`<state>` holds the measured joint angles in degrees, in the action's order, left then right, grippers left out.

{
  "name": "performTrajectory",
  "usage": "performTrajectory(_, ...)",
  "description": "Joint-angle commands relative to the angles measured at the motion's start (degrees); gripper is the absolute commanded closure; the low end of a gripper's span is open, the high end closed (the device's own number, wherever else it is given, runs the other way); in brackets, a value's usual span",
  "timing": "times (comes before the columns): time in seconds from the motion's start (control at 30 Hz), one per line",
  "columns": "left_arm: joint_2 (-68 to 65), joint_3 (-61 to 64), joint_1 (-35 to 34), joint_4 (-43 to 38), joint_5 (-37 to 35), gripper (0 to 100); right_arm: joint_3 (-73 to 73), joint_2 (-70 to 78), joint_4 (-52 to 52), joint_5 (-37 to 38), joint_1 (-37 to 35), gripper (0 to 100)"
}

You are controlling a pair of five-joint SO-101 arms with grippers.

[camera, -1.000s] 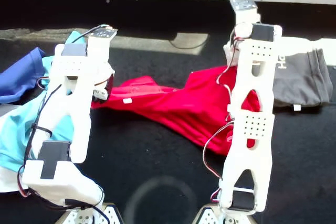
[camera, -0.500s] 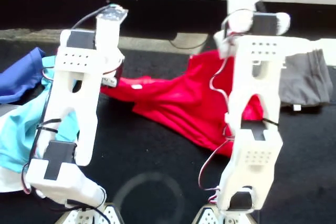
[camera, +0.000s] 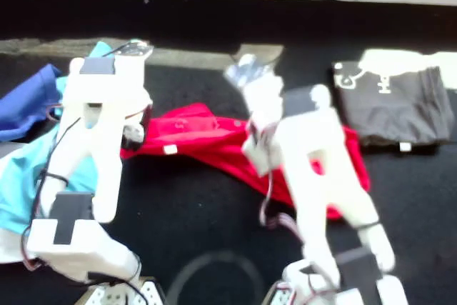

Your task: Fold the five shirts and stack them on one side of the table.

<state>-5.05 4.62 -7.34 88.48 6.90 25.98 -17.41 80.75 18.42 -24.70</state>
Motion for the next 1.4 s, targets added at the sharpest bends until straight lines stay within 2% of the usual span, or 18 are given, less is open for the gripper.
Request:
performTrajectory(0.0, 0.4, 0.0, -1.5, 0.2, 1.6, 99, 19.6, -7.1, -10.1, -0.4, -4.5, 99.2)
performTrajectory(0.17, 0.5, -0.1, -1.8, 0.2, 2.4, 99, 26.1, -4.9, -16.7, -0.3, -5.2, 98.3)
performTrajectory(0.37, 0.5, -0.4, -1.7, 0.2, 2.4, 99, 26.0, 1.1, -15.7, -0.1, -5.2, 81.2)
performTrajectory(0.5, 0.5, -0.5, -1.7, 0.2, 2.4, 99, 26.0, 1.8, -16.1, 0.6, -5.2, 81.2)
performTrajectory(0.6, 0.5, -0.2, -1.7, 0.2, 2.4, 99, 26.7, 1.8, -16.7, 5.4, -5.0, 81.2)
performTrajectory(0.73, 0.5, -0.1, -1.7, 0.2, 2.4, 99, 25.7, 0.3, -12.4, 6.1, -4.7, 81.2)
performTrajectory(0.93, 0.5, -0.2, -1.7, 0.2, 2.4, 99, 22.1, -12.1, -2.7, 5.9, -4.6, 81.2)
performTrajectory(1.03, 0.5, -0.4, -1.7, 0.1, 2.3, 99, 24.2, -17.5, -0.9, 6.0, -4.3, 81.2)
performTrajectory(1.1, 0.5, -0.1, -1.7, -0.8, 2.2, 99, 27.2, -19.5, -1.9, 6.1, -4.2, 81.2)
performTrajectory(1.37, 0.5, -0.1, -1.7, -0.7, 2.3, 99, 40.3, -19.7, -16.2, 6.2, -2.2, 81.2)
